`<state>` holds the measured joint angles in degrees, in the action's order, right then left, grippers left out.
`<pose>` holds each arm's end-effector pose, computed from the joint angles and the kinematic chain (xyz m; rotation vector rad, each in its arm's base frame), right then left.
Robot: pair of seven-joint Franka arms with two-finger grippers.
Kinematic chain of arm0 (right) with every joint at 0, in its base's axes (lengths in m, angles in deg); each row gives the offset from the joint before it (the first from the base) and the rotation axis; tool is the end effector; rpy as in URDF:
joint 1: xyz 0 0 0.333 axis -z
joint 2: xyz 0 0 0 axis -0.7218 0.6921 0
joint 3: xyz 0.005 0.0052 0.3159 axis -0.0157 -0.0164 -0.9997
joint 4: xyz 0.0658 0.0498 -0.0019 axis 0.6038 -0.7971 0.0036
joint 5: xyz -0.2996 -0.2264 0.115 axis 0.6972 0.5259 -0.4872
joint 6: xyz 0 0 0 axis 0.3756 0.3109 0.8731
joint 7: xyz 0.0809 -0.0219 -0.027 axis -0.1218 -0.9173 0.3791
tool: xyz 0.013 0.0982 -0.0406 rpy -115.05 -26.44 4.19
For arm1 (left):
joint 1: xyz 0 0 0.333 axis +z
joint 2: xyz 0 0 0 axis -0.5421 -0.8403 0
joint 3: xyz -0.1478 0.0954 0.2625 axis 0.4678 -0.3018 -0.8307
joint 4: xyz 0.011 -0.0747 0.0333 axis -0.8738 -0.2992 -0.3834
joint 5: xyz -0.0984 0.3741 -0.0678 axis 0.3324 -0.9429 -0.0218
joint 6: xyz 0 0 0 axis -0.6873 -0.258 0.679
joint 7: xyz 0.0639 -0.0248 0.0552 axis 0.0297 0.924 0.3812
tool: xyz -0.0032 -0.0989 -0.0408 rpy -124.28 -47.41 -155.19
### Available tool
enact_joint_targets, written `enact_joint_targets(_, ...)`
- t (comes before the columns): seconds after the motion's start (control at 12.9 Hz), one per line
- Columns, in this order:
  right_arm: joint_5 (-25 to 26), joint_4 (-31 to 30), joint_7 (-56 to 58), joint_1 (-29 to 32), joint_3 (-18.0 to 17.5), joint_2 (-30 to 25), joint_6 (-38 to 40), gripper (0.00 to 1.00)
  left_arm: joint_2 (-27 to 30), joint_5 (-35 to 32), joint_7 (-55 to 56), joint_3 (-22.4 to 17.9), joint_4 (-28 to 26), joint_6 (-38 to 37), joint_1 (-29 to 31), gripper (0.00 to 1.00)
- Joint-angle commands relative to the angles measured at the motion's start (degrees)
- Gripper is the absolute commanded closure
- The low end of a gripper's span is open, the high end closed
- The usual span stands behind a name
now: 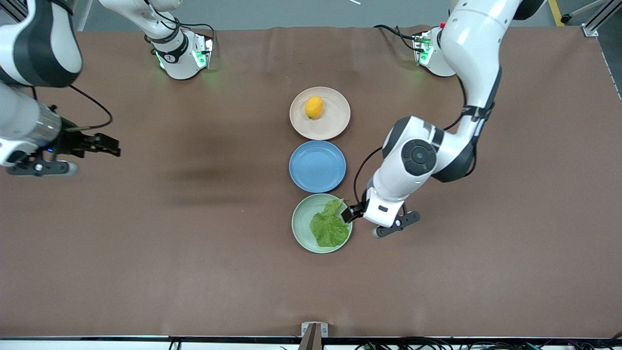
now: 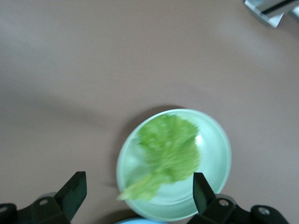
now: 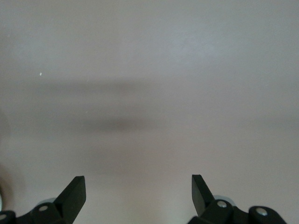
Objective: Pick lemon and lettuce from plates
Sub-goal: 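Reach the left gripper down to the lettuce while the right gripper moves out, then grasp the lettuce with the left gripper while the right gripper reaches the lemon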
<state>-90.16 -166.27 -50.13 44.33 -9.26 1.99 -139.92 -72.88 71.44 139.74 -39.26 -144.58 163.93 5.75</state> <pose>0.5619 0.0222 0.4882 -3.1176 0.0057 0.2394 0.6420 -0.3791 0.3175 2.7921 0.7208 0.1199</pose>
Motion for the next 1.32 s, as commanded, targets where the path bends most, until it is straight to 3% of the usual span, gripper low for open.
enact_joint_targets(0.0,-3.2,-2.3,-14.8,-7.0,-1.4,-2.1,1.1,0.0,-3.9,0.5,7.9,-0.3,2.2,6.0,-2.1,0.0)
enact_joint_targets(0.23,-6.4,-6.8,-32.7,-17.9,-1.4,-3.5,-4.2,0.0,-7.0,0.0,8.2,-0.6,2.0,8.6,-3.9,0.02)
enact_joint_targets(0.54,-6.5,-16.7,-58.2,-36.1,-1.4,-2.8,-22.9,0.0,-8.8,-1.5,8.0,-0.6,1.8,9.1,-4.0,0.21)
enact_joint_targets(0.7,-6.5,-18.9,-66.7,-42.7,-1.4,0.9,-31.0,0.0,-9.8,-1.4,7.9,-0.7,2.0,9.3,-3.9,0.24)
enact_joint_targets(1.01,-6.4,-18.7,-72.2,-52.0,-1.4,10.8,-44.7,0.0,-11.0,-1.3,8.0,-0.7,2.1,12.1,-4.0,0.24)
enact_joint_targets(1.24,-5.7,-18.6,-72.5,-55.6,-1.2,14.3,-46.8,0.0,-11.8,-1.1,8.2,-0.6,2.2,13.2,-4.1,0.28)
